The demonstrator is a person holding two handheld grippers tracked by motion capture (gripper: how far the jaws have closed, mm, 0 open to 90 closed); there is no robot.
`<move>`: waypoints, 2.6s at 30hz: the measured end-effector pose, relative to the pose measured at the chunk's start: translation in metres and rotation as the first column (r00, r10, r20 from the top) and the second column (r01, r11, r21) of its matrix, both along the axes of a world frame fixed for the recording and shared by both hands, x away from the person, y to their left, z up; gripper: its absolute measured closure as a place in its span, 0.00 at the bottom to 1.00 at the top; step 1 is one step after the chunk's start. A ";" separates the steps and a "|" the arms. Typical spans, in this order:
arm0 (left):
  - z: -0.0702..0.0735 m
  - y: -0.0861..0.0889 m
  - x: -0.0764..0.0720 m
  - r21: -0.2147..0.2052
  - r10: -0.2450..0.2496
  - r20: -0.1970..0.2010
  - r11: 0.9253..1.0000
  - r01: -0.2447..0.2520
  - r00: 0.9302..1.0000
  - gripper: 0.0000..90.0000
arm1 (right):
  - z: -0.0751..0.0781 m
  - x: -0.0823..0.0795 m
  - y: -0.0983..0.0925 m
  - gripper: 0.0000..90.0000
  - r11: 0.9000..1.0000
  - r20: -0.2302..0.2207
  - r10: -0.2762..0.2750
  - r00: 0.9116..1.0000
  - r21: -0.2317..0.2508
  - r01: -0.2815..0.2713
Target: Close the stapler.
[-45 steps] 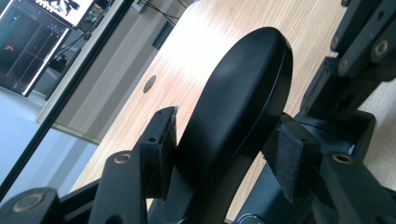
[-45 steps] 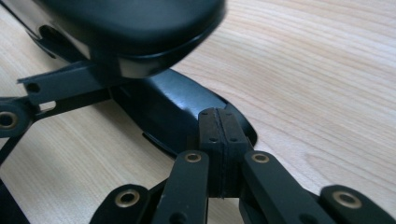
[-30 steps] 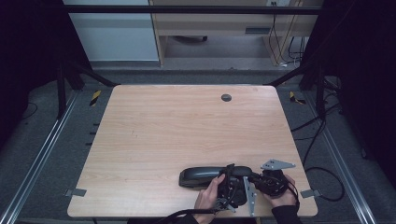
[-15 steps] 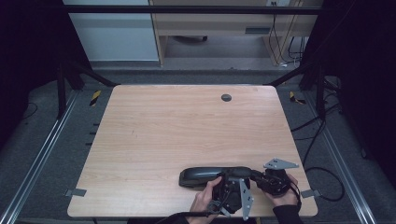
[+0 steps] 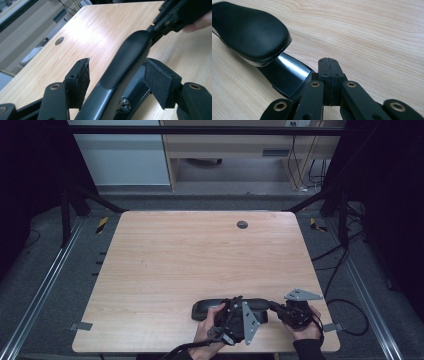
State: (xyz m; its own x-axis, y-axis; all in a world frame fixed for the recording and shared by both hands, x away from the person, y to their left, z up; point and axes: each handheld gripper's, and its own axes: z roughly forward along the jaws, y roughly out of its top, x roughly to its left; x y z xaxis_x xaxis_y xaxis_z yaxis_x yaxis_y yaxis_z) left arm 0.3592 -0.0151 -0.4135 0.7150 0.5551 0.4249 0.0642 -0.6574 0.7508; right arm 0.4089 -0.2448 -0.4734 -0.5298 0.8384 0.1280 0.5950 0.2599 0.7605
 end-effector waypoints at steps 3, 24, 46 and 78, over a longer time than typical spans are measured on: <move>0.005 0.011 0.006 -0.027 0.016 -0.026 0.999 -0.017 1.000 0.40 | 0.001 0.001 -0.001 1.00 1.000 0.008 -0.005 1.000 0.002 0.005; 0.019 0.086 0.034 -0.110 0.112 -0.104 0.986 -0.124 0.988 0.38 | 0.018 0.000 -0.008 1.00 0.998 0.063 -0.032 0.998 0.053 0.028; -0.007 0.180 0.042 -0.162 0.296 -0.150 0.934 -0.319 0.943 0.33 | 0.047 -0.014 0.001 1.00 0.992 0.140 0.010 0.990 0.120 -0.027; -0.050 0.224 0.046 -0.125 0.390 -0.215 0.898 -0.422 0.895 0.29 | 0.026 -0.017 0.018 1.00 0.993 0.088 0.064 0.994 0.096 -0.072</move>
State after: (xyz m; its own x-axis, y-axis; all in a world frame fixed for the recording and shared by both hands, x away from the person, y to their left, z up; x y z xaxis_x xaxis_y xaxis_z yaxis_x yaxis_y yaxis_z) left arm 0.4047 0.2090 -0.4631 0.4674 0.8638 0.1882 0.4434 -0.4133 0.7954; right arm 0.3920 -0.2264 -0.4475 -0.5976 0.7855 0.1607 0.5108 0.2185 0.8315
